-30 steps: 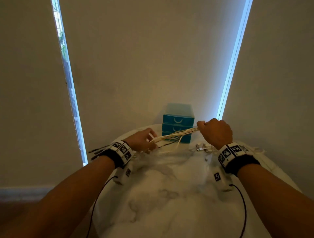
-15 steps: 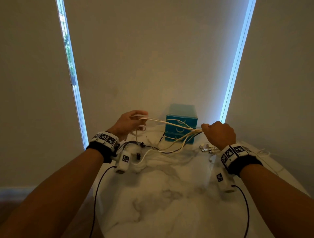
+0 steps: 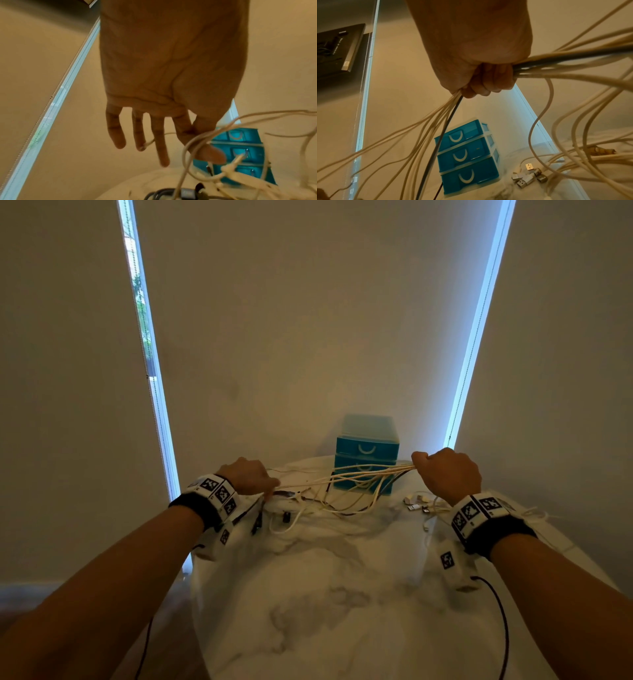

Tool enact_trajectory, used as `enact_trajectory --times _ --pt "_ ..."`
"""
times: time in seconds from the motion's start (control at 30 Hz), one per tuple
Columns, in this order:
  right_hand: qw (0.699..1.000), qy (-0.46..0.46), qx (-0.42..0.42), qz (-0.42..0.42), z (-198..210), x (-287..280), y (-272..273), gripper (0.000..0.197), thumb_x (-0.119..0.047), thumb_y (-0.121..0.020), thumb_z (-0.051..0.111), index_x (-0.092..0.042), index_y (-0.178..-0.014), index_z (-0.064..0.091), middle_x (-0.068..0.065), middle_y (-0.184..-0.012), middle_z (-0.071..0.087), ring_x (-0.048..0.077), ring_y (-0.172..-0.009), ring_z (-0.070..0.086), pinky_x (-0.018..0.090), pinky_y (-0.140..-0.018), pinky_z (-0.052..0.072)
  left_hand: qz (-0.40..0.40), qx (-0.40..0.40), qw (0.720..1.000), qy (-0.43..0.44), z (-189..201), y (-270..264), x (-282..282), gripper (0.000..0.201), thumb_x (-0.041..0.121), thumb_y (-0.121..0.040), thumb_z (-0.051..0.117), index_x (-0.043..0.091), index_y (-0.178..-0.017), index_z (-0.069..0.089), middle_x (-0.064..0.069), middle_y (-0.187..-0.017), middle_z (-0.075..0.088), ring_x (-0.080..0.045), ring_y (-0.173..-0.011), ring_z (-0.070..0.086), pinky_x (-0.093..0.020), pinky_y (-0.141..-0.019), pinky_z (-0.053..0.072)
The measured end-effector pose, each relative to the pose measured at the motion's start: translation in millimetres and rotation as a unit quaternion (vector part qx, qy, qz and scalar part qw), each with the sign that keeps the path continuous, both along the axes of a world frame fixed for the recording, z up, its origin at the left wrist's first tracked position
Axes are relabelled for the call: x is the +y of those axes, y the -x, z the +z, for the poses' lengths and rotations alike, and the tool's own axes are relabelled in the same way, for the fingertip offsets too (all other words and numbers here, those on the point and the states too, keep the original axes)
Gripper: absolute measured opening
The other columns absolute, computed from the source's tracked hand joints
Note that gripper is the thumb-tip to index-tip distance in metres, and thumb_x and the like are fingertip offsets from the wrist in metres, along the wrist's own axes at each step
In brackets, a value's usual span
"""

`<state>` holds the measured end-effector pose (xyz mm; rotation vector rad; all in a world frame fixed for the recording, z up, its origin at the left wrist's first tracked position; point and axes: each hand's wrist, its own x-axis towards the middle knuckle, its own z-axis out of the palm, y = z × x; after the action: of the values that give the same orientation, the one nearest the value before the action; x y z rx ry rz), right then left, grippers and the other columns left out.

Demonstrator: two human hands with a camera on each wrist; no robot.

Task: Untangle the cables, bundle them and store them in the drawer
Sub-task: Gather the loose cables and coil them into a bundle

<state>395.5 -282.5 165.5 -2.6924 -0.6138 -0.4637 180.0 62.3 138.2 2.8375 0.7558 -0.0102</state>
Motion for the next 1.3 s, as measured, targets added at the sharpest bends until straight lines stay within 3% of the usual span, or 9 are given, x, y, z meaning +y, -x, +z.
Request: enact_trajectory --times 0.17,0.3,0.5,0.63,0.7,0.77,0.87,1.1,1.3 --pt "1.000 -0.019 -0.001 0.020 -2.4 1.2 6.0 0.047 -0.038 -0.105 0.040 -0.013 -0.069 0.053 0.009 -0.070 0.056 0.021 -0.059 0.049 0.028 -0.057 0.035 -0.015 -0.065 0.998 0.003 -21.8 1.0 -0.3 0.052 0.050 -0.079 0.092 0.027 -0.119 0.069 0.010 -0.125 0.058 -0.022 -0.126 0.050 -0.040 -0.104 0.048" --pt "0.999 -0.025 0.019 0.012 -3.8 -2.5 2.2 0.048 -0.043 -0.104 0.040 -0.011 -0.074 0.058 0.006 -0.067 0.054 0.023 -0.061 0.052 0.030 -0.059 0.038 -0.001 -0.275 0.954 0.116 -27.4 2.2 3.3 0.024 0.033 -0.084 0.091 0.020 -0.102 0.081 0.003 -0.100 0.080 -0.012 -0.097 0.073 -0.032 -0.094 0.055" --pt "0.997 -0.067 0.034 0.007 -5.6 -3.8 5.5 0.052 -0.042 -0.103 0.045 -0.010 -0.063 0.055 0.010 -0.065 0.057 0.025 -0.060 0.054 0.030 -0.062 0.040 -0.007 -0.055 0.992 0.109 -31.8 6.6 7.6 0.027 0.049 -0.094 0.077 0.022 -0.090 0.083 0.000 -0.101 0.079 -0.021 -0.103 0.070 -0.035 -0.092 0.053" --pt "0.997 -0.073 0.033 0.007 0.1 -5.3 9.2 0.053 -0.041 -0.103 0.047 -0.010 -0.061 0.053 0.008 -0.062 0.053 0.022 -0.058 0.049 0.030 -0.061 0.038 0.014 -0.160 0.987 -0.014 -22.4 -0.9 -19.4 0.048 0.073 -0.082 0.060 0.027 -0.084 0.072 0.005 -0.088 0.073 -0.021 -0.090 0.068 -0.035 -0.086 0.053" --pt "0.997 -0.074 0.036 0.008 1.6 -5.8 8.6 0.053 -0.039 -0.104 0.047 -0.010 -0.060 0.051 0.008 -0.062 0.051 0.021 -0.057 0.046 0.029 -0.059 0.035 -0.100 -0.215 0.968 0.084 -14.3 -5.0 -40.7 0.034 0.062 -0.092 0.070 0.028 -0.090 0.070 0.007 -0.092 0.074 -0.018 -0.092 0.069 -0.031 -0.082 0.051" --pt "0.996 -0.074 0.043 0.005 0.7 -7.0 6.4 0.051 -0.039 -0.104 0.046 -0.011 -0.061 0.049 0.008 -0.062 0.051 0.021 -0.056 0.046 0.028 -0.057 0.034 -0.222 -0.121 0.953 0.164 -10.5 -8.2 -68.0 0.031 0.062 -0.092 0.073 0.034 -0.106 0.075 0.013 -0.112 0.074 -0.011 -0.107 0.067 -0.030 -0.092 0.053" --pt "0.995 -0.085 0.049 -0.001 -2.0 -9.4 4.3 0.051 -0.039 -0.103 0.047 -0.011 -0.061 0.050 0.008 -0.061 0.051 0.021 -0.056 0.047 0.028 -0.057 0.033 -0.269 -0.014 0.961 0.060 -29.3 -17.2 -78.3 0.045 0.081 -0.080 0.071 0.040 -0.099 0.074 0.018 -0.116 0.066 -0.011 -0.113 0.058 -0.035 -0.097 0.050" --pt "0.996 -0.078 0.042 -0.007 -8.8 -13.1 -2.7 0.052 -0.041 -0.101 0.048 -0.010 -0.060 0.052 0.008 -0.061 0.054 0.023 -0.058 0.051 0.029 -0.057 0.035 -0.154 -0.334 0.896 0.250 -3.2 2.9 -44.7 0.039 0.046 -0.098 0.073 0.019 -0.071 0.066 -0.001 -0.065 0.059 -0.017 -0.063 0.054 -0.032 -0.074 0.048" --pt "0.996 -0.065 0.053 -0.006 -8.0 -7.2 -2.4 0.051 -0.041 -0.103 0.045 -0.009 -0.065 0.056 0.010 -0.067 0.058 0.024 -0.061 0.054 0.029 -0.061 0.038 -0.068 -0.095 0.993 0.032 -11.7 9.6 -16.2 0.077 0.096 -0.082 0.047 0.024 -0.059 0.042 0.001 -0.060 0.042 -0.018 -0.055 0.038 -0.033 -0.064 0.028"
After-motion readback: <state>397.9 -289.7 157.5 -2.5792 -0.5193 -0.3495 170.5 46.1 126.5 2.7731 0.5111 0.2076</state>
